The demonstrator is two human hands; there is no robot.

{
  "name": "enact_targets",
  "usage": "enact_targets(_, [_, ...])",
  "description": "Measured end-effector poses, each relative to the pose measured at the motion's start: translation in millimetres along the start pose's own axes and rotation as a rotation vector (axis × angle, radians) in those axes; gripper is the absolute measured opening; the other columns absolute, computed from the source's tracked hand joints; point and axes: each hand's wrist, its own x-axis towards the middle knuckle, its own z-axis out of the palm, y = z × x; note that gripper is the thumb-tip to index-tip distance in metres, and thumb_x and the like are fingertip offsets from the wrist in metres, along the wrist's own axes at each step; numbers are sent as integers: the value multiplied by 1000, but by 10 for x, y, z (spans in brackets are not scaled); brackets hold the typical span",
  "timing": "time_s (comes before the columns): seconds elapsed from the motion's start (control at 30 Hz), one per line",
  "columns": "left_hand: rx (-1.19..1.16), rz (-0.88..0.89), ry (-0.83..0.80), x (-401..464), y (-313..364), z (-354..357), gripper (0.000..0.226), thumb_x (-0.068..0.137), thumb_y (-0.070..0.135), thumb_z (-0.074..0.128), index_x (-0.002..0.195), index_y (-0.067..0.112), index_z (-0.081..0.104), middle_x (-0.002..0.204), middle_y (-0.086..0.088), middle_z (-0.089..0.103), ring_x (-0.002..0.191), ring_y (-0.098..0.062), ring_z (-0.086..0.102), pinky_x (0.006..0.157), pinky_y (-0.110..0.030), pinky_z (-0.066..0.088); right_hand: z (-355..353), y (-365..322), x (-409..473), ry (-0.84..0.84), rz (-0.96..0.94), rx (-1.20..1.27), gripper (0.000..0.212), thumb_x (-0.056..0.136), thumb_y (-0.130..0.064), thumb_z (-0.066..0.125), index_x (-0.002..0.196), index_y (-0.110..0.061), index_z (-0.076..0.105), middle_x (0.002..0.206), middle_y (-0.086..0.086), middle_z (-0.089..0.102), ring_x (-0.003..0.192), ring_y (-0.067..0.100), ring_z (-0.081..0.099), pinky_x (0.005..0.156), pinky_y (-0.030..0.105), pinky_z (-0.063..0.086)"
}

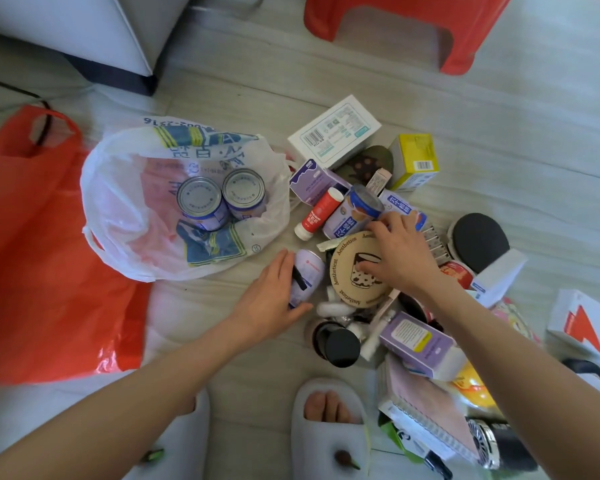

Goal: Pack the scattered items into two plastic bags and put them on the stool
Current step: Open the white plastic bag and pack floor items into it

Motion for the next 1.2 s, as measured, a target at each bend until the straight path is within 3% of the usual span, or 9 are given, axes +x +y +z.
enact_targets(0.27, [-258,-130,31,0,-23,-35,78,72,23,71,137,9,32,128,-12,47,117,-27,47,90,-23,35,15,-54,-83,55,-41,123,44,81,-34,65,118,-15,53,113,7,55,107,25,50,89,36,42])
enact_targets(0.43, [-703,-434,50,-226,-87,-254,74,48,45,64,115,14,52,106,-2,65,91,-18,61,77,-28,48,-103,-245,-199,88,-3,400,36,81,-35,66,111,-16,60,105,2,64,97,19,58,83,33,48])
enact_targets(0.5, [-841,-469,79,-331,-119,-371,58,63,32,72,114,12,55,105,-5,66,84,-13,62,70,-18,50,-199,-402,-210,74,23,542,31,82,-36,65,105,-15,64,99,1,69,89,16,64,81,32,52])
enact_targets(0.57, [-875,-482,149,-429,-158,-530,34,80,12,68,112,12,56,98,-2,66,77,-4,59,59,-6,46,-307,-583,-200,53,51,686,19,84,-33,64,96,-18,65,86,-6,69,75,7,63,68,15,52])
enact_targets(0.63, [-832,-507,236,-504,-224,-700,25,83,11,64,106,17,56,92,2,65,76,-3,58,58,-8,45,-427,-788,-170,-12,81,875,7,85,-30,63,87,-23,62,75,-13,64,68,-2,60,57,5,47])
enact_targets(0.77, [-756,-557,398,-562,-358,-1069,34,76,24,71,107,15,58,93,-5,66,77,-15,62,66,-24,49,-538,-1163,87,-240,282,1317,11,87,-28,58,92,-19,63,86,2,71,77,15,67,72,27,54])
enact_targets(0.87, [-439,-565,457,-498,-484,-1271,40,72,32,70,105,13,57,92,-6,66,83,-25,61,71,-33,48,-551,-1449,381,-375,384,1413,9,88,-26,50,88,-20,57,79,2,65,75,17,60,72,29,47])
enact_targets(1.07, [189,-472,548,-271,-655,-1567,53,68,39,63,100,-2,50,89,-26,62,85,-44,54,69,-41,35,-567,-1853,846,-374,530,1693,12,92,-14,50,80,-15,51,69,4,53,56,12,48,35,12,38])
enact_targets(1.2, [300,-456,612,-90,-754,-1761,55,74,30,63,112,-6,47,103,-30,60,94,-44,52,80,-44,34,-569,-2002,966,-268,513,1915,6,92,-9,50,88,-8,55,81,9,57,68,16,55,56,22,52])
